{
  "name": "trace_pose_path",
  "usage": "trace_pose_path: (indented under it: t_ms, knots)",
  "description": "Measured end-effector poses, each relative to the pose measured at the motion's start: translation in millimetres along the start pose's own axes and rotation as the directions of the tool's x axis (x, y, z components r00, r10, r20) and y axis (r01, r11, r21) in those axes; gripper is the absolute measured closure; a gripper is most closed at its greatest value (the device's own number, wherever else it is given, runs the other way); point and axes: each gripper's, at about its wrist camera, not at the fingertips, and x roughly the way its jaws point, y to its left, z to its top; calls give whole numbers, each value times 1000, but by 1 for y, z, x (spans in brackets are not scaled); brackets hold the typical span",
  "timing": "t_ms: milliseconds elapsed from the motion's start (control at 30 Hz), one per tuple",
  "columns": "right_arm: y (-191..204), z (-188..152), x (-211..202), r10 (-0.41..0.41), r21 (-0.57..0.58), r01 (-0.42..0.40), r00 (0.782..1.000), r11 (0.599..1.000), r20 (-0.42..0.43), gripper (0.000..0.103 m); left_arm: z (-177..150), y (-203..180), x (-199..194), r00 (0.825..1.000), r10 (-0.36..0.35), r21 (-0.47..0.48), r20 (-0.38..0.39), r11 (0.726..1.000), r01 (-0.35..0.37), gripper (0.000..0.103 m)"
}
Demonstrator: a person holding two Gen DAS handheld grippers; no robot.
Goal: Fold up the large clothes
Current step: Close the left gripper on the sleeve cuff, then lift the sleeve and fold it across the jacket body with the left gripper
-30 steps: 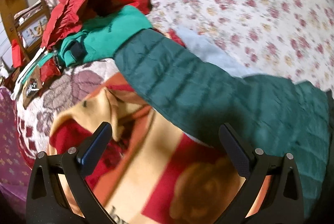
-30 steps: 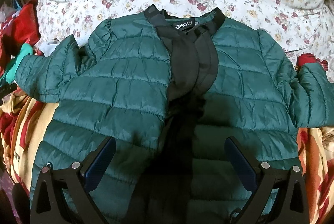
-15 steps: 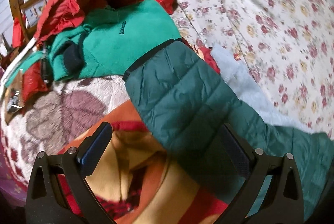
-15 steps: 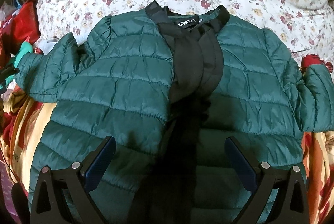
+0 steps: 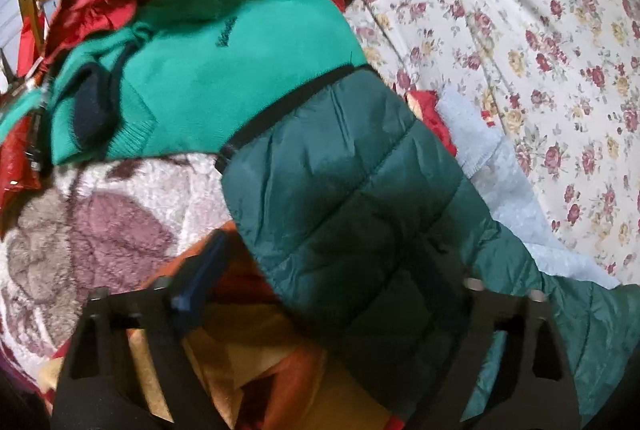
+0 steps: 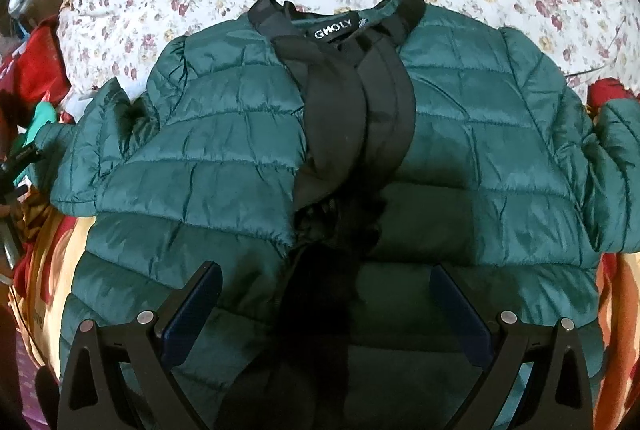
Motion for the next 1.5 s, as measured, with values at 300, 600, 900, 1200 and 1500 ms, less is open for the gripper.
trace_pose_path:
  t_ms: [300, 600, 900, 1200, 1500]
  knots:
    - [7, 1, 4, 2, -26, -2, 1000, 1000, -8, 0, 1, -4, 6, 1000, -1, 8, 10, 1000, 1, 58]
    - [7, -2, -2, 9, -22, -9, 1000, 1000, -2, 0, 11, 23, -29, 980, -193, -79, 48, 977, 196, 95]
    - [6, -10, -15, 16, -24, -16, 1000, 1000, 11, 0, 0, 26, -63, 952, -301, -42, 58, 952, 303, 97]
    - [2, -19, -25, 26, -18, -25, 999, 1000, 23, 0, -24, -18, -143, 883, -464, 121, 73, 883, 454, 98]
    - [-19, -20, -45, 26, 30, -27, 998, 999, 58, 0, -65, -89, -209, 838, -544, 306, 45, 806, 506, 98]
